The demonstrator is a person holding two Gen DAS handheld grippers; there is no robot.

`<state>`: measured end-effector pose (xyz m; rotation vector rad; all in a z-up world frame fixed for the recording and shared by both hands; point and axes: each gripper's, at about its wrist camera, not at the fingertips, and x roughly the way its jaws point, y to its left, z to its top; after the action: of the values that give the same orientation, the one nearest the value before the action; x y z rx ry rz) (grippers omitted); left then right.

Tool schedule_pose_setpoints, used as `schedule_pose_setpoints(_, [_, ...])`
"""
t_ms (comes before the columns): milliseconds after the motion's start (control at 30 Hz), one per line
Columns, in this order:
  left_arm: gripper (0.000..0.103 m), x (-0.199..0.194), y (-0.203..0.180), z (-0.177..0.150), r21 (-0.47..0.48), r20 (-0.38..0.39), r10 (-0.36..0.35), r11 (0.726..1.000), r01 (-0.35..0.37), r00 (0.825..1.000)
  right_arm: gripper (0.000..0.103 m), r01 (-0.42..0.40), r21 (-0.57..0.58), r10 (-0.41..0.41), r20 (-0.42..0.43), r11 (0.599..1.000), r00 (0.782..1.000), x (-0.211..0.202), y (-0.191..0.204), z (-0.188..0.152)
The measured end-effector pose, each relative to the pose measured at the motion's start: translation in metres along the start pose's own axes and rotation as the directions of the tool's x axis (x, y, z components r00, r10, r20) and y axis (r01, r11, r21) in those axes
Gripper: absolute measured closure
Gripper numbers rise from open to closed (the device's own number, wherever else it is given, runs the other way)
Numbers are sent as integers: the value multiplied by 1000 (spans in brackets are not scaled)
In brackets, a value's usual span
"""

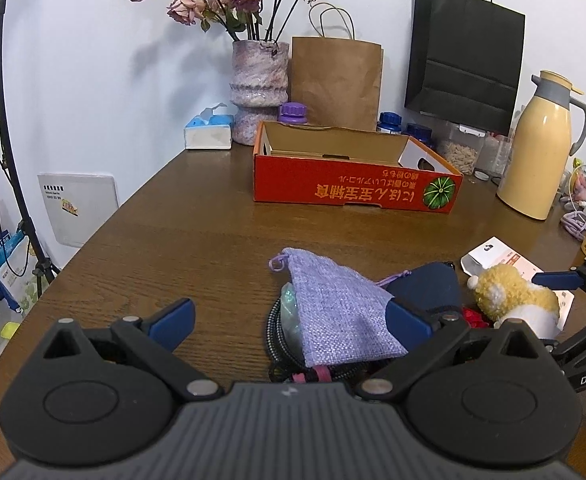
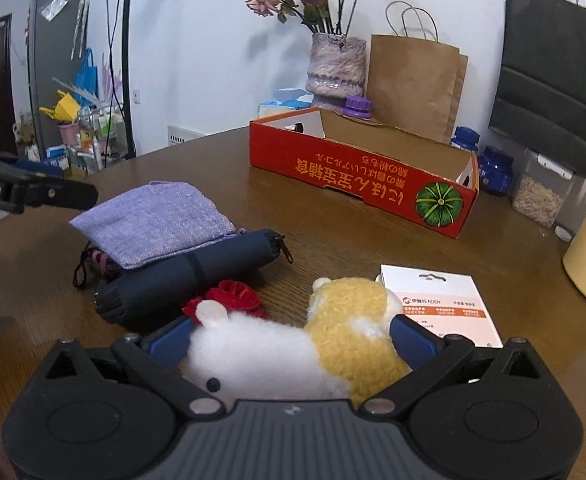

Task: Flip cup upright
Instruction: 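Move the left tool to the lavender pouch while the right tool reaches the plush alpaca, then grasp the lavender pouch with the left tool while the right tool grasps the plush alpaca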

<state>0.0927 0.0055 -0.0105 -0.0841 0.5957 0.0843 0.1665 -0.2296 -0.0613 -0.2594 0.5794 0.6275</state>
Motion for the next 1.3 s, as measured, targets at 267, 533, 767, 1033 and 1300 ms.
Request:
schedule_pose_setpoints(267, [0, 0, -6, 1, 7, -2, -2, 1000, 3, 1000, 0, -34, -50, 33, -38, 998, 999, 11, 0, 4])
schedule_pose_setpoints(533, [0, 1, -13, 1, 11, -15, -2, 1000, 2, 1000, 0, -47, -65, 43, -56, 997, 998, 15, 0, 4])
schedule_pose_setpoints(767, [0, 5, -18, 5, 20, -20, -3, 1000, 4, 1000, 7, -10, -1, 10, 58, 1000, 998, -3, 0, -10])
schedule_pose_setpoints(1033, [0, 24, -30, 12, 22, -56, 4, 1000, -3, 998, 15, 35, 59, -45, 187, 998, 981, -20, -3, -20])
schedule_pose_setpoints(1300, [0, 45, -51, 20, 67, -97, 31, 997, -24, 995, 47, 35, 145, -66, 213, 989, 975, -20, -17, -22])
